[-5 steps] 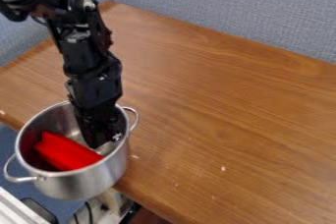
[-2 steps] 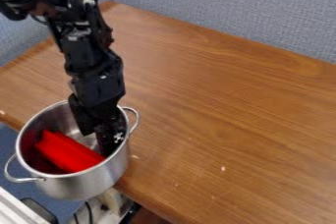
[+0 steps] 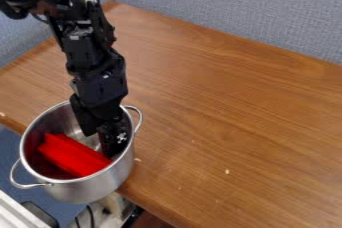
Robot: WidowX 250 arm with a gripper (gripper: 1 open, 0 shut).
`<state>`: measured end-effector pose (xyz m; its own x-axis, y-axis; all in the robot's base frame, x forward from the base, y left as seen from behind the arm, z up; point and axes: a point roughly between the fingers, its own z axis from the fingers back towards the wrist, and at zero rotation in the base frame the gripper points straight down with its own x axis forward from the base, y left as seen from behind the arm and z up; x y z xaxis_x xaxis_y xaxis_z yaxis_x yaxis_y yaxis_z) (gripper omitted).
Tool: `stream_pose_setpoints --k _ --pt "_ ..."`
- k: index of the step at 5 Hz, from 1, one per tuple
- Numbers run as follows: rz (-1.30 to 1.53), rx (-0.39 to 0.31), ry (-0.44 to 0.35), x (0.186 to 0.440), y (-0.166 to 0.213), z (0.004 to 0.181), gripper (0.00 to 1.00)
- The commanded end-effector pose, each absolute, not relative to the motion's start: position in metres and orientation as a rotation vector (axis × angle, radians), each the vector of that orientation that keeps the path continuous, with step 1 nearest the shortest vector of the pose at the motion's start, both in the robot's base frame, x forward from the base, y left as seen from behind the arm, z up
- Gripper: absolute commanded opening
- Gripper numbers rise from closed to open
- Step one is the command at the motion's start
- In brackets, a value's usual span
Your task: Put the red object in the metal pot
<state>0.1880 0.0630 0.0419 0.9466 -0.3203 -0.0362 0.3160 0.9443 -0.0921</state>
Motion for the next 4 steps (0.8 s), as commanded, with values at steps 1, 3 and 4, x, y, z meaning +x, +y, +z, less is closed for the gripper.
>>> stream_pose_setpoints --k 1,3,4 --pt "-0.308 -0.064 0.011 0.1963 0.0674 0.0497 1.00" --pt "-0.273 -0.053 -0.006 0.1991 0.0721 0.0531 1.00" --pt "-0.258 -0.048 -0.015 0.2002 0.0745 0.0552 1.00"
